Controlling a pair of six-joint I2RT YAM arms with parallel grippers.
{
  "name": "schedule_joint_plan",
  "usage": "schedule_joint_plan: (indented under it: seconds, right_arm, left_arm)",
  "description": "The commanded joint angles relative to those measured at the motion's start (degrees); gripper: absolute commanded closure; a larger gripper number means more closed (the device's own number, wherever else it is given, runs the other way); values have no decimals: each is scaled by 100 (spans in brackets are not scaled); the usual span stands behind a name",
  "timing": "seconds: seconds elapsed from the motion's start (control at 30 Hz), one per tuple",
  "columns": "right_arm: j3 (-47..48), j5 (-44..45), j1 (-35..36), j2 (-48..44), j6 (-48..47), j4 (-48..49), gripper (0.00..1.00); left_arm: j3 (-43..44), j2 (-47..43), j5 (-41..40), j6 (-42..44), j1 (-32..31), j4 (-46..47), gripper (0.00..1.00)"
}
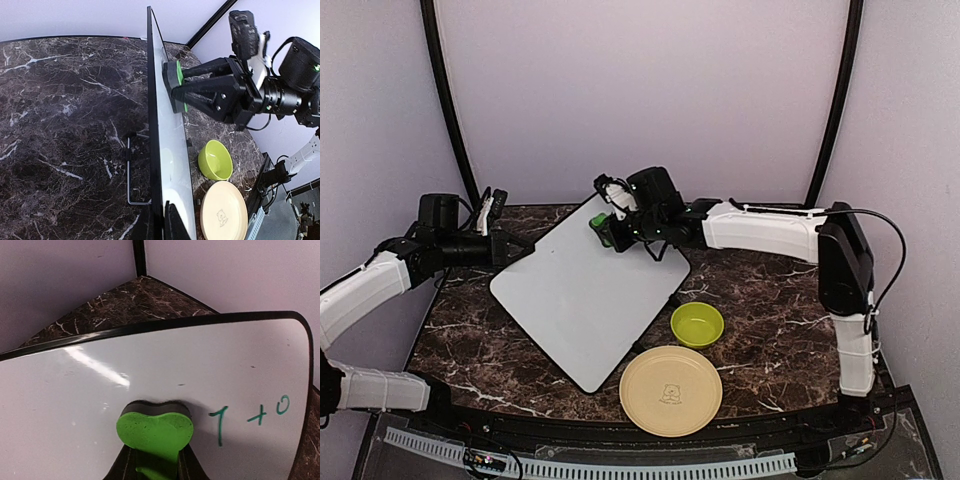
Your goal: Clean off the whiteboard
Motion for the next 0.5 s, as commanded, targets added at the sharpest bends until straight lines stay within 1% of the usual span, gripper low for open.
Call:
schedule_joint_plan:
  seconds: [0.0, 0.1, 0.17, 0.33, 0.47]
  right_arm:
    - [155, -173, 640, 367, -203, -277, 100]
    - [188, -128, 721, 411, -245, -273, 100]
    - [223, -32, 644, 464, -265, -298, 100]
    - [326, -101, 35, 650, 50, -389, 100]
    - [317, -32, -314, 720, 81, -422, 100]
  left_arm:
    - [29, -3, 730, 622, -272, 11, 100]
    - [19, -11, 737, 618, -272, 14, 100]
    - [17, -19, 734, 617, -276, 5, 100]
    - [14, -38, 734, 625, -272, -14, 100]
    - [15, -47, 708, 642, -272, -15, 100]
